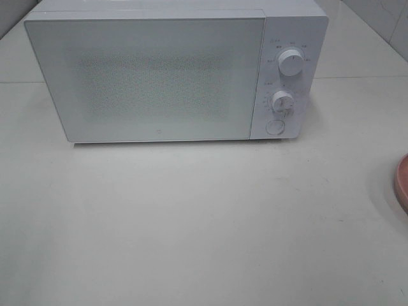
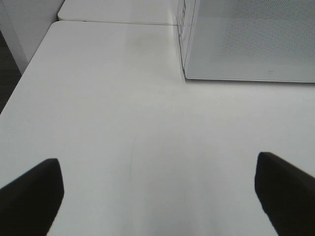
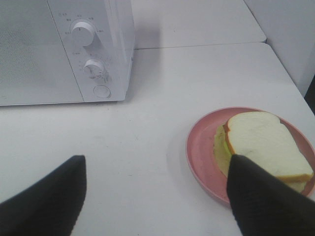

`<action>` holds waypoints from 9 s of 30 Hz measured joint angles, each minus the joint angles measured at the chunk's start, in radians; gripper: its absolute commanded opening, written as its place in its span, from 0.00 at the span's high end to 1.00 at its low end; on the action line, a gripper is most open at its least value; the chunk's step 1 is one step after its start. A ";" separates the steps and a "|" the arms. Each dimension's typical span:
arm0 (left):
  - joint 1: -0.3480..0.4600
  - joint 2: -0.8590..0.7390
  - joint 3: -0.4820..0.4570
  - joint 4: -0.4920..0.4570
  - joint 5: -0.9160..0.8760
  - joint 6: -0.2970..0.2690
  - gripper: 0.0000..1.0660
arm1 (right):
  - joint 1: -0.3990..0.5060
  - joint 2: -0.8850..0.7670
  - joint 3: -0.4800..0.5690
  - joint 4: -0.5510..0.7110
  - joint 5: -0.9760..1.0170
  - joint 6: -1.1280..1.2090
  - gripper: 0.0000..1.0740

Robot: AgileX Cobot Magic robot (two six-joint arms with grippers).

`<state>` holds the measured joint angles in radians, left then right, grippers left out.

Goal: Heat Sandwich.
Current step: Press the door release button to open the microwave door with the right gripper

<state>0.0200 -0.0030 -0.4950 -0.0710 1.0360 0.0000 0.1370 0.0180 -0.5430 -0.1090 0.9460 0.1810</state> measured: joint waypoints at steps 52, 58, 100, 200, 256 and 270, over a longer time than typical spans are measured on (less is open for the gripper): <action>0.000 0.000 0.000 0.000 0.000 0.000 0.03 | 0.000 0.841 -0.002 -0.005 -0.685 0.000 0.29; 0.000 0.000 0.000 0.000 0.000 0.000 0.03 | 0.000 0.940 -0.002 -0.005 -0.819 0.000 0.29; 0.000 0.000 0.000 0.000 0.000 0.000 0.03 | 0.371 1.465 0.300 0.579 -2.021 -0.387 0.29; 0.000 0.000 0.000 0.000 0.000 0.000 0.03 | 0.405 1.852 0.094 0.555 -1.985 1.312 1.00; 0.000 0.000 0.000 0.000 0.000 0.000 0.03 | 0.305 2.142 -0.312 0.650 -1.838 1.132 0.99; 0.000 0.000 0.000 0.000 0.000 0.000 0.03 | 0.310 2.143 -0.318 0.664 -1.829 1.151 0.99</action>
<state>0.0200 -0.0030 -0.4950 -0.0710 1.0360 0.0000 0.4470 2.1610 -0.8610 0.5550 -0.8830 1.3320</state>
